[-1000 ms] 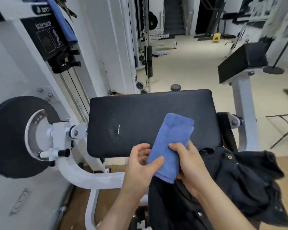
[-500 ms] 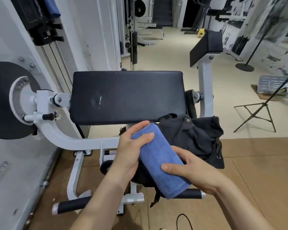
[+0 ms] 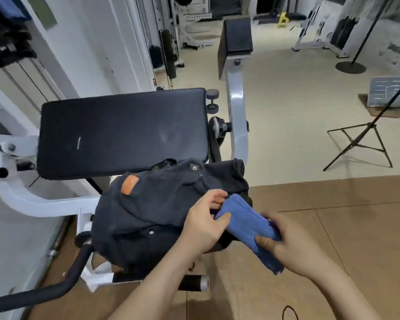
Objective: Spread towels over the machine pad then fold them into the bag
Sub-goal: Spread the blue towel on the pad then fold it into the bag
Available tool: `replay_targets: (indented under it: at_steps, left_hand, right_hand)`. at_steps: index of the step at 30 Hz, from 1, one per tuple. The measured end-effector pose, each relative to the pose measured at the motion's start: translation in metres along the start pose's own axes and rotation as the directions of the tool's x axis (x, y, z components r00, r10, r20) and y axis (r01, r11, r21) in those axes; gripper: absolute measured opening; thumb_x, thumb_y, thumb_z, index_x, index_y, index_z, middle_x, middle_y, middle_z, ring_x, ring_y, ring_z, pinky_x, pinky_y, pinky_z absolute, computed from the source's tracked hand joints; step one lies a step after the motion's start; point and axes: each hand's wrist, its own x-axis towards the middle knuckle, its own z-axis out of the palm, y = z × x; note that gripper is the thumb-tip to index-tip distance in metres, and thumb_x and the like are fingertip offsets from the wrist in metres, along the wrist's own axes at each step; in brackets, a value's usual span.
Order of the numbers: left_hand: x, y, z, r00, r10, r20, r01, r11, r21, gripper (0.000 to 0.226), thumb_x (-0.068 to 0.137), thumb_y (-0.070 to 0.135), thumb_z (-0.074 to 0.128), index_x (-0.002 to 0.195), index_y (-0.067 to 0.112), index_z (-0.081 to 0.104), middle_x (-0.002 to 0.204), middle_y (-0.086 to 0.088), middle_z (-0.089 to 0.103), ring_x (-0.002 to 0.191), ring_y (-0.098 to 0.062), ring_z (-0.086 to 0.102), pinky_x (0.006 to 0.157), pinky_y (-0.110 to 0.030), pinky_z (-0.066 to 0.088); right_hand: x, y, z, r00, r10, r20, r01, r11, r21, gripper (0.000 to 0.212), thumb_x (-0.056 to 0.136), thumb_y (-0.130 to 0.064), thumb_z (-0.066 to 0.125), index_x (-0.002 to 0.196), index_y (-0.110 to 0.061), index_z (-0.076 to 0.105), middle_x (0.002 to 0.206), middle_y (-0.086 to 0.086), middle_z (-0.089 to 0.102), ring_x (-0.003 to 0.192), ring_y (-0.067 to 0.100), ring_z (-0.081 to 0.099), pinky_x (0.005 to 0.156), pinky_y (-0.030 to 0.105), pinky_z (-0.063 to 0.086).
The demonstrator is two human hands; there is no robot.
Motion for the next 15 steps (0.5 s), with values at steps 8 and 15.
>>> replay_targets:
  at_steps: [8,15]
  left_hand:
    - [0.079,0.011,0.106,0.905,-0.219,-0.365,0.336,0.894,0.295,0.044,0.075,0.051,0.071,0.095,0.024,0.043,0.101,0.005,0.047,0.097,-0.019,0.051,0.079,-0.038,0.049]
    - [0.102,0.006,0.097,0.825,-0.294,-0.482,0.405,0.904,0.141,0.013,0.089,0.022,0.057,0.083,0.018,0.046,0.086,0.000,0.057,0.081,-0.024,0.058,0.066,-0.034,0.044]
  right_hand:
    - [0.027,0.084,-0.031,0.924,0.346,-0.160,-0.139,0.698,0.702,0.018,0.089,-0.008,0.066,0.102,-0.018,0.058,0.096,0.004,0.068,0.086,0.023,0.068,0.069,0.033,0.053]
    - [0.046,0.090,-0.010,0.943,0.322,-0.086,-0.134,0.602,0.787,0.027,0.091,-0.011,0.066,0.112,-0.025,0.054,0.104,0.002,0.068,0.088,0.016,0.070,0.075,0.035,0.056]
